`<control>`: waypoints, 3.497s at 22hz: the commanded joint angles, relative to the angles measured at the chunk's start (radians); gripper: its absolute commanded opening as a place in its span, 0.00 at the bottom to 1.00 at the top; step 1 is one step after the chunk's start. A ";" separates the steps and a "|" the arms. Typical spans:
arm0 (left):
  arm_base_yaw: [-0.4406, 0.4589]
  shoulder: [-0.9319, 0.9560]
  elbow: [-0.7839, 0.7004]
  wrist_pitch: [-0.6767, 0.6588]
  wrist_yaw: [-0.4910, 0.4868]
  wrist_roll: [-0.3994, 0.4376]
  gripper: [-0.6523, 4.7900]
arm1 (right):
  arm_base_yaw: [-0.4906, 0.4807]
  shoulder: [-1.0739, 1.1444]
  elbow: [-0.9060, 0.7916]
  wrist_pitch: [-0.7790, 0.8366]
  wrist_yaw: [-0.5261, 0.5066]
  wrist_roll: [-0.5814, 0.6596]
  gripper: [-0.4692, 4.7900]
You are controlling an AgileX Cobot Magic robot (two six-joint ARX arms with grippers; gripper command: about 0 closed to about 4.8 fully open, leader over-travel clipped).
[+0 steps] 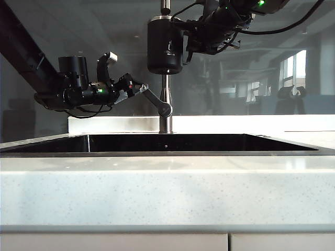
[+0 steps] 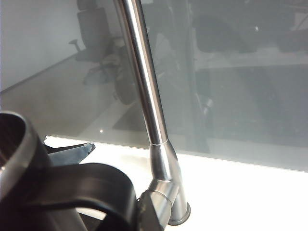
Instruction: Pick up the mug next to the sink, go to the faucet to get some water, pour the water into the sink, and finally put the mug back to its place.
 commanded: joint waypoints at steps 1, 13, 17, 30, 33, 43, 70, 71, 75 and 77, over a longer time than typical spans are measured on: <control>0.028 -0.003 0.003 -0.023 -0.002 -0.007 0.91 | 0.001 -0.012 0.012 0.063 0.001 0.011 0.08; 0.051 -0.005 0.003 0.183 0.388 -0.273 0.91 | -0.001 -0.071 0.012 -0.047 0.088 -0.507 0.08; 0.051 -0.005 0.003 0.183 0.386 -0.273 0.91 | 0.000 -0.110 0.012 -0.054 0.175 -0.720 0.08; 0.051 -0.005 0.003 0.183 0.383 -0.273 0.91 | 0.069 -0.128 0.012 -0.057 0.331 -1.360 0.08; 0.051 -0.005 0.003 0.183 0.383 -0.273 0.91 | 0.076 -0.128 0.012 -0.051 0.343 -1.437 0.08; 0.051 -0.005 0.003 0.182 0.380 -0.272 0.91 | 0.115 -0.128 0.012 -0.051 0.364 -1.754 0.08; 0.051 -0.005 0.003 0.182 0.384 -0.274 0.91 | 0.134 -0.131 0.012 -0.148 0.534 -1.284 0.08; 0.051 -0.005 0.003 0.182 0.384 -0.274 0.91 | 0.126 -0.133 0.012 -0.160 0.537 -1.215 0.08; 0.051 -0.005 0.003 0.181 0.384 -0.300 0.91 | 0.056 -0.151 0.010 -0.310 0.477 -0.684 0.08; 0.050 -0.005 0.003 0.181 0.383 -0.300 0.91 | 0.013 -0.161 0.005 -0.364 0.403 -0.511 0.08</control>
